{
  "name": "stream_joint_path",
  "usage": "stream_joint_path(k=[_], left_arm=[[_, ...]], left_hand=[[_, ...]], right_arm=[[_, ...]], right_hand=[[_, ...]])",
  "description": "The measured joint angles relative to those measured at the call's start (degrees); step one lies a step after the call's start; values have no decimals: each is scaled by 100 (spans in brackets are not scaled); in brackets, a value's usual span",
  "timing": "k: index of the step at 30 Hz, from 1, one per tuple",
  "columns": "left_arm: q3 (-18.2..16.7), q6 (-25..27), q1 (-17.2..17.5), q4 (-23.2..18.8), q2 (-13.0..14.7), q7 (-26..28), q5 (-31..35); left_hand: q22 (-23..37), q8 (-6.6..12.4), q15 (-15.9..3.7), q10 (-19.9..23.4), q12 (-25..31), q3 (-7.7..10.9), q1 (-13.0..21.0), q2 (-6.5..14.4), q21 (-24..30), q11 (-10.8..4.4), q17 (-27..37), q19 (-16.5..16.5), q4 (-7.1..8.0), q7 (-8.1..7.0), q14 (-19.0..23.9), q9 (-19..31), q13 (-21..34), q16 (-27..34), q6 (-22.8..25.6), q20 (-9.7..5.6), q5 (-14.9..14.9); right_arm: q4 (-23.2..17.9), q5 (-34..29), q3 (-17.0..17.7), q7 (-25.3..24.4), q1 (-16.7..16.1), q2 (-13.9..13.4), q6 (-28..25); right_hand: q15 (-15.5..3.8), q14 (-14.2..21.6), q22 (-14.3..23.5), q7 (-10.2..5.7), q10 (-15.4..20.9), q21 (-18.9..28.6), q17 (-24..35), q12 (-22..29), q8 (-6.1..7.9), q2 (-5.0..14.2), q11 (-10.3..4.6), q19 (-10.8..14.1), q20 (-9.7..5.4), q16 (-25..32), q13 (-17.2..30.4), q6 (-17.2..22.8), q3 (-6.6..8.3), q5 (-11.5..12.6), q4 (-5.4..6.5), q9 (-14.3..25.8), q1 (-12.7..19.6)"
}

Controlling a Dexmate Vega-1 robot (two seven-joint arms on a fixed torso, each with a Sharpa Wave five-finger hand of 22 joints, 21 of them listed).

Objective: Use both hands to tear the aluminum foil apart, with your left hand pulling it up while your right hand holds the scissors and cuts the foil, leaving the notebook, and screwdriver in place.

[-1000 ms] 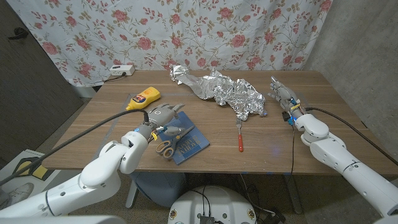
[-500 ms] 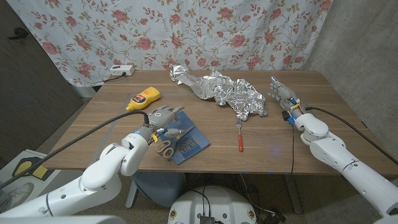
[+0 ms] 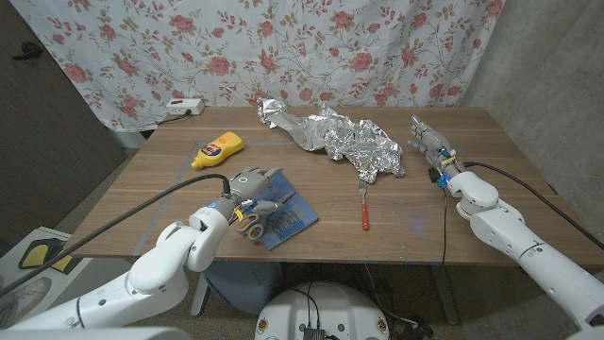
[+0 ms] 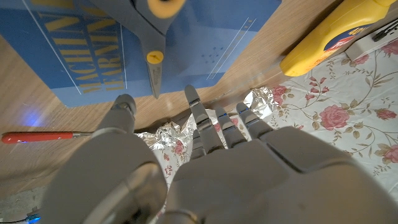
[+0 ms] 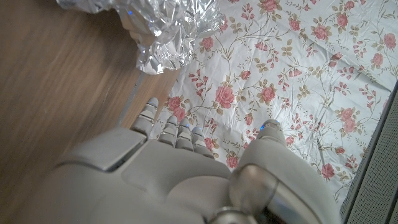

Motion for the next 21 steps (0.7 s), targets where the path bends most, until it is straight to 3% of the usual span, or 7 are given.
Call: stream_joint_path(k=[9, 21], left_arm=[[71, 7, -29, 24, -58, -48, 109], [23, 79, 95, -59, -68, -29, 154]], left_hand=[[0, 0, -16, 151, 20, 0, 24, -24, 0, -12, 0, 60, 0, 17, 78, 0, 22, 0, 80, -125, 0], [0, 0, -20, 317, 86, 0, 78, -14, 0, -31, 0, 60, 0, 20, 185, 0, 53, 0, 184, -125, 0]], right_arm=[[80, -8, 0, 0, 39, 23, 25], [138, -9, 0, 6, 67, 38, 44]], right_hand=[[0, 0, 0, -22, -108, 0, 0, -47, 0, 0, -47, 0, 0, 0, 0, -22, 24, 0, -24, 0, 0], [0, 0, 0, -21, -108, 0, 0, -47, 0, 0, -47, 1, 0, 0, 0, -21, 24, 0, -24, 0, 0]])
